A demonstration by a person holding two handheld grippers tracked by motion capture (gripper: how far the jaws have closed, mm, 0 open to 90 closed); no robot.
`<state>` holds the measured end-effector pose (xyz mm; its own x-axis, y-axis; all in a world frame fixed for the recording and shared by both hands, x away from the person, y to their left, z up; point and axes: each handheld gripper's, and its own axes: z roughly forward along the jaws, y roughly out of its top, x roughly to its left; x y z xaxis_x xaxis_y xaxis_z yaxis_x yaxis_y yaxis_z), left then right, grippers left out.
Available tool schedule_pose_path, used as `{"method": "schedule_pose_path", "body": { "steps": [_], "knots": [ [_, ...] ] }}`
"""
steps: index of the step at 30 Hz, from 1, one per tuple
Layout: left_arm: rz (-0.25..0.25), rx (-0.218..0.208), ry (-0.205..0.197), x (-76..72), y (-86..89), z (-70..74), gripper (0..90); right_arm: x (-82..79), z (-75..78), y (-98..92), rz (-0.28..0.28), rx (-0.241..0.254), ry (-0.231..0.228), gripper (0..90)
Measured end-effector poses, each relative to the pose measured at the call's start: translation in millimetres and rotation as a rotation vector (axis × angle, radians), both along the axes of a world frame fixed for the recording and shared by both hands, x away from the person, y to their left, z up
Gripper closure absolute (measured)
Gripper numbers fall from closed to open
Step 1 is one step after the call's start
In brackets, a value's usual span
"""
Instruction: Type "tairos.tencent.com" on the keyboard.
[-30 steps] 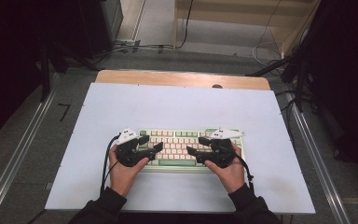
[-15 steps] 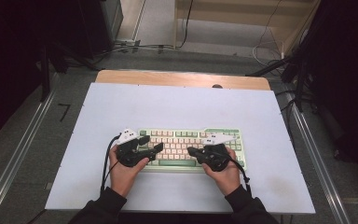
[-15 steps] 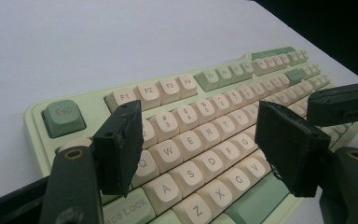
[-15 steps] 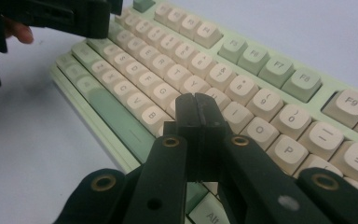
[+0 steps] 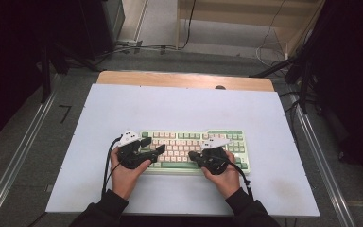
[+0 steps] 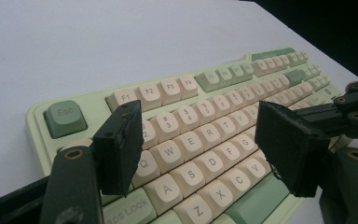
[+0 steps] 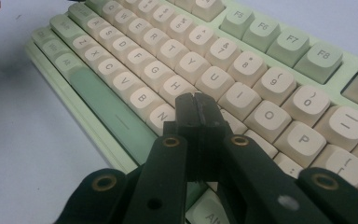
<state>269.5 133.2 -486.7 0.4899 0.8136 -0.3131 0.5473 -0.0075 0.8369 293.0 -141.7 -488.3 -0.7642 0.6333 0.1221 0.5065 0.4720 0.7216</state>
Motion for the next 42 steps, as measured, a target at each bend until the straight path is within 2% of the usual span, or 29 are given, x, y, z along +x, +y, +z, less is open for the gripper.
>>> {"method": "schedule_pose_path", "body": {
  "steps": [2, 5, 10, 12, 15, 21, 24, 31, 42],
  "knots": [
    [-0.001, 0.003, 0.002, 0.0, -0.2, -0.1, 32.9, 0.5, -1.9, 0.6, -0.001, -0.009, 0.001, 88.0],
    [-0.001, 0.000, -0.002, 0.0, 0.1, 0.1, 32.9, -0.3, -0.1, -0.7, -0.001, 0.004, 0.000, 87.8],
    [0.002, -0.001, -0.003, 0.1, 0.8, 0.1, 32.9, -1.2, 19.9, -13.2, -0.021, 0.102, -0.040, 83.4],
    [0.001, 0.000, -0.004, 0.0, 0.8, 0.2, 32.9, -1.0, 25.1, -19.4, -0.032, 0.124, -0.050, 80.1],
    [0.005, 0.000, -0.004, -0.1, 1.1, 0.4, 32.9, 1.0, 27.1, -29.0, -0.054, 0.147, -0.052, 70.5],
    [0.018, -0.005, -0.010, -0.8, 3.9, 1.8, 32.6, 2.4, 27.1, -50.2, -0.117, 0.167, -0.050, 47.6],
    [0.019, -0.003, -0.013, -1.5, 5.5, 2.6, 31.7, 2.7, 28.0, -60.2, -0.161, 0.166, -0.069, 39.5],
    [0.043, -0.012, -0.025, -9.3, 13.9, 6.3, 29.2, 2.4, 28.9, -84.5, -0.231, 0.167, -0.089, 32.0],
    [0.117, -0.011, -0.032, -20.6, 35.2, 7.5, 24.5, -2.8, 25.4, -126.3, -0.330, 0.170, -0.095, 29.9]
  ]
}}
